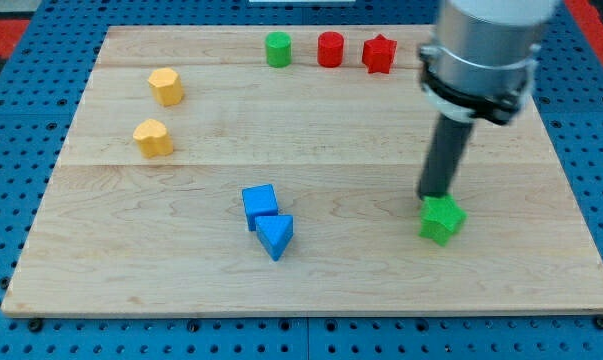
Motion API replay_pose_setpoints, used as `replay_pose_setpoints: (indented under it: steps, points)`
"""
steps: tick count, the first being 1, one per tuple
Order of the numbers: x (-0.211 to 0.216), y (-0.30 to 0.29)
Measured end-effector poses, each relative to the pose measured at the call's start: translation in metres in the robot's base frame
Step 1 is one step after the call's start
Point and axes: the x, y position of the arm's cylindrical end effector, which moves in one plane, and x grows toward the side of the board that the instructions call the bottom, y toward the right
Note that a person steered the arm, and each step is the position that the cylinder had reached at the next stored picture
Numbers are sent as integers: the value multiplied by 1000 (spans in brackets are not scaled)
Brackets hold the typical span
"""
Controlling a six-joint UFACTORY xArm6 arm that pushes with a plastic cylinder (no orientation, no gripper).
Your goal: Push the green star to the right side of the board
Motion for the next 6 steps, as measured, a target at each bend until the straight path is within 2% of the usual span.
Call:
replay_pose_setpoints:
  steps: [1, 2, 3, 6]
  points:
    - [5, 16]
    - [-15, -37]
    - [17, -58]
    - [27, 49]
